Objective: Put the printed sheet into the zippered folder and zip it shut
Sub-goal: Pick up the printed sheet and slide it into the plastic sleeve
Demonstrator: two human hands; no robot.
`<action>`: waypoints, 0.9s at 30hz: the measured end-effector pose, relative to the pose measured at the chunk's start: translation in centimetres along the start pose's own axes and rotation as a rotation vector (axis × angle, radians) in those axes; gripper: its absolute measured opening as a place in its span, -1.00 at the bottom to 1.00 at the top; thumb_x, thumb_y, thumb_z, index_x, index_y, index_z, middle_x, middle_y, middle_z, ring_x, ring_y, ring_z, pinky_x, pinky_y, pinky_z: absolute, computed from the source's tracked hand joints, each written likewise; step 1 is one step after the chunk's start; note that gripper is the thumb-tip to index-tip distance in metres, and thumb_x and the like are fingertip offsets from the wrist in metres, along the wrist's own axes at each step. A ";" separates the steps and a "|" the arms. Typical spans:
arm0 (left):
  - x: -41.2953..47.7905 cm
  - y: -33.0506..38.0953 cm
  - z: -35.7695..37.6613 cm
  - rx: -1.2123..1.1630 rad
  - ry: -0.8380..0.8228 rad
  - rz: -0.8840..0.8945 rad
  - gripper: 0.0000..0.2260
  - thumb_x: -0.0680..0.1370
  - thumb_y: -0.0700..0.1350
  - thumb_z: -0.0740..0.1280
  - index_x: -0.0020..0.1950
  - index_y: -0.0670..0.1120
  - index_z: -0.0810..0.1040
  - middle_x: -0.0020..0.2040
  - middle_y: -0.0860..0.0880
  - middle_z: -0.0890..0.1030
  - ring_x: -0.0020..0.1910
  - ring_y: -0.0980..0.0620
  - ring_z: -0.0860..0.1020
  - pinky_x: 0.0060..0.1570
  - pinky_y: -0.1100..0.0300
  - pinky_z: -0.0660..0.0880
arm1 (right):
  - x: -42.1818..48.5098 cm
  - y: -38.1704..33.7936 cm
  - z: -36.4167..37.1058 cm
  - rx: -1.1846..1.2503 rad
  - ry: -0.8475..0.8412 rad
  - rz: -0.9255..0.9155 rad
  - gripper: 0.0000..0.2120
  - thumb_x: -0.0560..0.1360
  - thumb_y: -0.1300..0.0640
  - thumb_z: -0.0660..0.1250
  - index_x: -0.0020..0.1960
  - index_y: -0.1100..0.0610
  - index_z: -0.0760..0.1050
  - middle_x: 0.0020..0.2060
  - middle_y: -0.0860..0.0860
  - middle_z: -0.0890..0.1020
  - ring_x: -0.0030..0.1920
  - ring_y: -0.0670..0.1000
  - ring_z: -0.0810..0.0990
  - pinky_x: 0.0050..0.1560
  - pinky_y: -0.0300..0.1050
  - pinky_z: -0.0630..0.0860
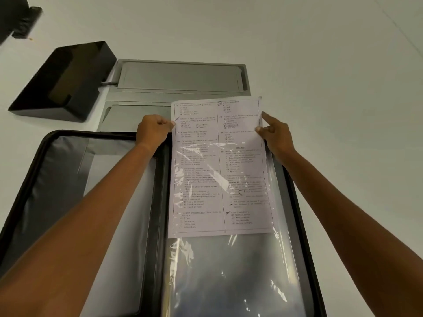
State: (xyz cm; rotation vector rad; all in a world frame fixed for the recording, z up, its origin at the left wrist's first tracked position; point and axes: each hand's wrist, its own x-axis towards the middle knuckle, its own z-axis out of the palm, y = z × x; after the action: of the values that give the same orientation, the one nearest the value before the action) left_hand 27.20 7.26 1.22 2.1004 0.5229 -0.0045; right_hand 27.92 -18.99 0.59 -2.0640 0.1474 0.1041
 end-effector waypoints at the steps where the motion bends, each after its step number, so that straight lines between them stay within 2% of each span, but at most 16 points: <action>1: 0.2 0.2 0.0 0.003 -0.010 -0.006 -0.78 0.52 -0.14 0.32 0.08 -0.24 0.58 0.11 -0.19 0.62 -0.06 -0.01 0.51 -0.02 0.20 0.42 | -0.3 0.3 -0.1 -0.002 -0.008 0.000 -0.56 0.52 0.22 0.21 0.38 0.08 0.24 0.05 0.16 0.63 -0.08 0.03 0.60 0.06 0.00 0.53; 7: -0.1 -0.3 0.2 0.063 -0.014 0.003 -0.78 0.53 -0.15 0.32 0.07 -0.26 0.59 0.12 -0.20 0.62 -0.05 -0.05 0.52 0.00 0.16 0.43 | -0.8 1.0 -0.7 -0.052 0.005 -0.017 -0.55 0.52 0.19 0.24 0.38 0.10 0.25 -0.09 0.13 0.63 -0.07 0.08 0.60 0.00 -0.10 0.50; 12: -1.6 -0.8 0.1 0.197 -0.004 0.079 -0.80 0.54 -0.13 0.29 0.01 -0.24 0.61 0.02 -0.21 0.65 -0.15 -0.02 0.49 -0.08 0.14 0.45 | 0.6 0.0 -0.1 -0.041 0.061 -0.002 -0.55 0.53 0.17 0.22 0.38 0.05 0.20 0.00 0.19 0.58 -0.07 0.06 0.57 -0.04 -0.08 0.53; 15: -2.3 -0.8 0.0 0.276 0.000 0.118 -0.81 0.56 -0.16 0.27 0.02 -0.25 0.59 0.02 -0.23 0.64 -0.15 -0.05 0.51 -0.13 0.14 0.45 | 1.3 -1.0 0.2 -0.103 0.074 -0.042 -0.62 0.54 0.22 0.18 0.34 0.08 0.27 0.08 0.19 0.54 0.00 0.13 0.56 0.02 -0.04 0.54; 17: -2.7 -0.4 0.0 0.360 0.037 0.160 -0.81 0.55 -0.20 0.25 0.11 -0.27 0.51 0.11 -0.26 0.57 -0.03 -0.15 0.53 -0.09 0.06 0.46 | 1.5 -1.3 0.1 -0.120 0.064 -0.075 -0.66 0.53 0.27 0.17 0.29 0.09 0.35 0.09 0.20 0.56 0.01 0.16 0.57 -0.04 -0.07 0.56; 19: -2.9 0.1 0.1 0.449 0.091 0.250 -0.65 0.54 -0.20 0.26 0.31 -0.24 0.35 0.24 -0.27 0.45 0.17 -0.21 0.46 0.07 -0.02 0.45 | 1.4 -1.4 -0.1 -0.120 0.036 -0.112 -0.67 0.53 0.29 0.17 0.27 0.08 0.38 0.10 0.18 0.57 -0.04 0.10 0.57 -0.12 -0.21 0.53; 20: -2.7 0.5 0.2 0.488 0.098 0.321 -0.56 0.54 -0.18 0.27 0.39 -0.21 0.25 0.30 -0.27 0.39 0.25 -0.21 0.41 0.16 -0.04 0.41 | 1.3 -1.4 -0.2 -0.120 0.018 -0.133 -0.66 0.52 0.30 0.17 0.26 0.08 0.39 0.10 0.17 0.57 -0.04 0.10 0.57 -0.11 -0.20 0.53; 23: -1.8 1.9 0.7 0.602 -0.068 0.537 -0.44 0.56 -0.12 0.25 0.49 -0.13 0.09 0.46 -0.19 0.26 0.45 -0.15 0.21 0.41 -0.06 0.19 | 1.0 -1.4 -0.6 -0.123 -0.020 -0.176 -0.65 0.52 0.31 0.17 0.26 0.07 0.39 0.09 0.19 0.57 0.02 0.21 0.56 0.00 -0.03 0.56; 25: -1.3 2.9 1.6 0.691 -0.227 0.596 -0.46 0.58 -0.09 0.21 0.50 -0.10 0.06 0.51 -0.14 0.20 0.51 -0.12 0.10 0.46 -0.04 0.07 | 0.9 -1.4 -0.9 -0.130 -0.038 -0.194 -0.65 0.53 0.31 0.17 0.28 0.06 0.37 0.09 0.22 0.56 0.04 0.23 0.55 -0.06 -0.12 0.56; 27: -1.0 3.5 2.6 0.730 -0.326 0.581 -0.51 0.60 -0.08 0.16 0.49 -0.11 0.09 0.49 -0.14 0.23 0.49 -0.12 0.14 0.46 -0.03 0.08 | 0.9 -1.3 -1.0 -0.136 -0.052 -0.194 -0.64 0.53 0.29 0.16 0.30 0.07 0.34 0.12 0.23 0.54 0.05 0.21 0.54 -0.11 -0.21 0.53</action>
State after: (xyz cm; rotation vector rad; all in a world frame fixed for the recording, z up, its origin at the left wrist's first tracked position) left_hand 28.12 3.20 2.82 2.8148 -0.3599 -0.2293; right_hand 28.98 -19.33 2.11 -2.1969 -0.0948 0.0495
